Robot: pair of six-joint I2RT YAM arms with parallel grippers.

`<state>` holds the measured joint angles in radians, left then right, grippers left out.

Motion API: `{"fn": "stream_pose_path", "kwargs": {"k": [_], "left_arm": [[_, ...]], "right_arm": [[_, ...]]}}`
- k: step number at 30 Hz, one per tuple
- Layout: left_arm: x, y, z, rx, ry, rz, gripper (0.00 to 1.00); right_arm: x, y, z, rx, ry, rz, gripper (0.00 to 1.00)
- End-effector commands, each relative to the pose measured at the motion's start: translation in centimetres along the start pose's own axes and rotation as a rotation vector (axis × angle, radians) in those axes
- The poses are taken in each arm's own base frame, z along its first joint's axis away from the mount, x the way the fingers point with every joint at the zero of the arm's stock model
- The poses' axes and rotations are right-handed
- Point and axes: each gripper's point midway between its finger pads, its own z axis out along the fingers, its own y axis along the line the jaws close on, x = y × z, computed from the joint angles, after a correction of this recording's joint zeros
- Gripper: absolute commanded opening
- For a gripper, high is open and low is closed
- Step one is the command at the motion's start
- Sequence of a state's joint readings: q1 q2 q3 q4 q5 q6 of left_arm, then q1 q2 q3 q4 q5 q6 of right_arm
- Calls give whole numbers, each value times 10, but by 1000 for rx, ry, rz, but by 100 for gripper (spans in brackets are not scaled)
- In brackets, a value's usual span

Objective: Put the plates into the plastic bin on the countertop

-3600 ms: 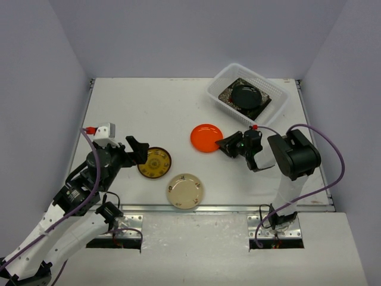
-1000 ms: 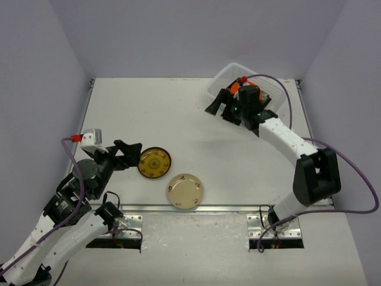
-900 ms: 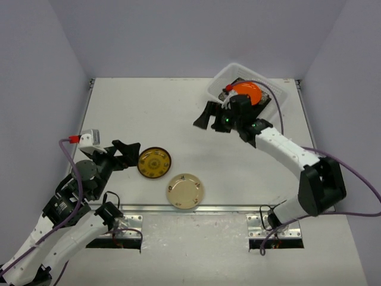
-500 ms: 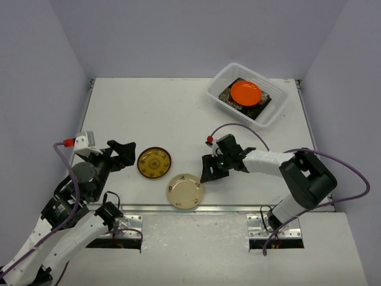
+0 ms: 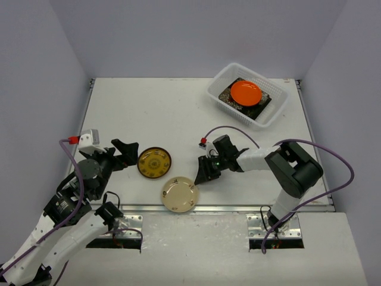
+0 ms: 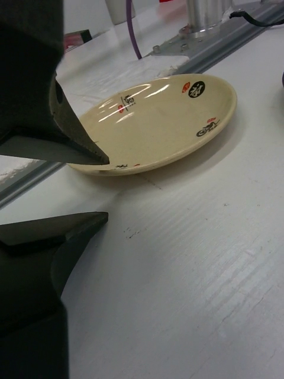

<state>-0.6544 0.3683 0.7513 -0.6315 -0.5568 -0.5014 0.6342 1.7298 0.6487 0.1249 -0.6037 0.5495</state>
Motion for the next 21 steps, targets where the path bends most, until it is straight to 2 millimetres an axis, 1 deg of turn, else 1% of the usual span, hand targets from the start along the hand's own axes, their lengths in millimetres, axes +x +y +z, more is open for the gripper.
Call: {"fn": "stream_pose_path", "kwargs": {"k": [1,3,5,6,8,9,11,14,18,21], "left_arm": [[-8,-7,-1,33,-26,-10,100],[-8,-8,-1,35,-27,-11,100],[-8,-8,-1,35,-27,-11,100],[-8,-8,-1,35,-27,-11,100],[-8,-8,-2,39,-27,-11,100],[-9,-8,-2,39,-27,-11,100],[-9,-8,-2,40,-27,-11,100],[-9,-9,-2,41,-28,-12,100],[-9,-8,-2,42,-29,-11,100],[-9,-8,-2,42,-29,-13,100]], "right_arm": [[25,-22,7,76,47,31,42],[20,-11,7,20,19,25,43],[22,-1,6,-39,20,31,43],[19,1,7,-46,9,33,43],[22,9,6,-94,16,40,41],[23,9,7,-89,23,37,40],[30,2,9,-37,55,28,37],[35,-3,13,-5,83,15,36],[42,-10,19,10,117,37,26],[45,-10,24,-5,140,58,16]]}}
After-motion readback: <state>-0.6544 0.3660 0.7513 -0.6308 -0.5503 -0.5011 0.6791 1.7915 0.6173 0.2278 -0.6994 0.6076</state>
